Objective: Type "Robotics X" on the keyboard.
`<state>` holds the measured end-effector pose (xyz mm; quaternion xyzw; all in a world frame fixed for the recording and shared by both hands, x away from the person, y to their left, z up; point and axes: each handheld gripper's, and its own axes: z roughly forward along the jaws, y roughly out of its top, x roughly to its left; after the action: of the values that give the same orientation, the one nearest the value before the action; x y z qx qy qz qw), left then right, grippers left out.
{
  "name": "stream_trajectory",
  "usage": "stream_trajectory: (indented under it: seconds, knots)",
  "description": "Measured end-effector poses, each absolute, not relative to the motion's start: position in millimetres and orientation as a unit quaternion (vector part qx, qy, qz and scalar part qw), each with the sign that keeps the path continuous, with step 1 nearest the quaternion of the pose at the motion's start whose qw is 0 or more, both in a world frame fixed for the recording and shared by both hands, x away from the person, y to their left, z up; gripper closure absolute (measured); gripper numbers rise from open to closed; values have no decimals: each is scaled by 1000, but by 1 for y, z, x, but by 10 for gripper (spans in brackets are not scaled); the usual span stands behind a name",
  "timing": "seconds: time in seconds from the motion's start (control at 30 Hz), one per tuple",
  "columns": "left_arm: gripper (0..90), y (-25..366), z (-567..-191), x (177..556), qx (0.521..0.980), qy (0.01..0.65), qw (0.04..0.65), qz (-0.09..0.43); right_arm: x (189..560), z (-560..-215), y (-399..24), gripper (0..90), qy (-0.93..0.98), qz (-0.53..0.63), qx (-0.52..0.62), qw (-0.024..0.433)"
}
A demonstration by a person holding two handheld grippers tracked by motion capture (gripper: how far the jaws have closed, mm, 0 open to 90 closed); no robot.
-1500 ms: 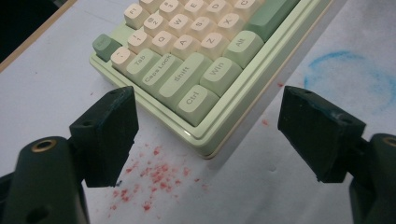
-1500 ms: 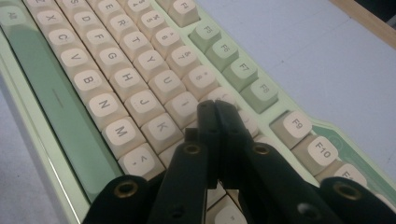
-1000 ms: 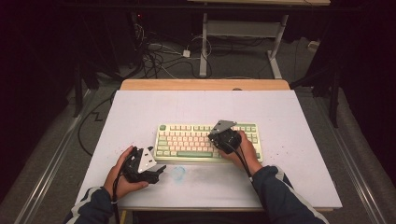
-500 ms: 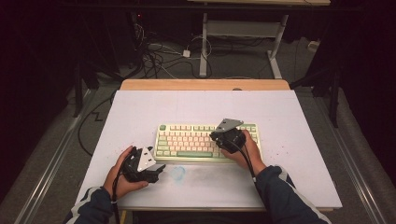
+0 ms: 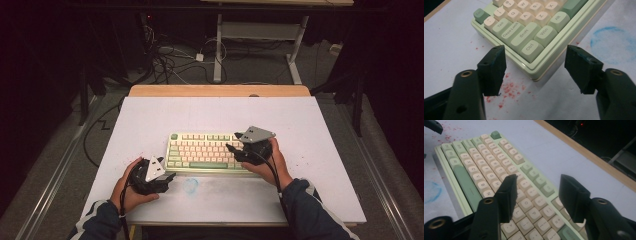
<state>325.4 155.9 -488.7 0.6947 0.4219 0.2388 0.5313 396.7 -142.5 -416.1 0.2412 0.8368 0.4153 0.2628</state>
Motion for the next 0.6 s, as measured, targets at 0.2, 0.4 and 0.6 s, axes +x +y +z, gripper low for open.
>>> stream_trajectory:
  seconds: [0.2, 0.4, 0.6]
  knots:
    - [418, 156, -487, 324, 696, 422, 532, 233, 385, -412, -154, 332, 819, 423, 245, 300]
    - [531, 156, -485, 326, 696, 430, 528, 228, 368, -411, -169, 280, 804, 434, 246, 325]
    - [689, 156, -484, 326, 702, 431, 520, 226, 353, -415, -184, 266, 797, 435, 252, 336]
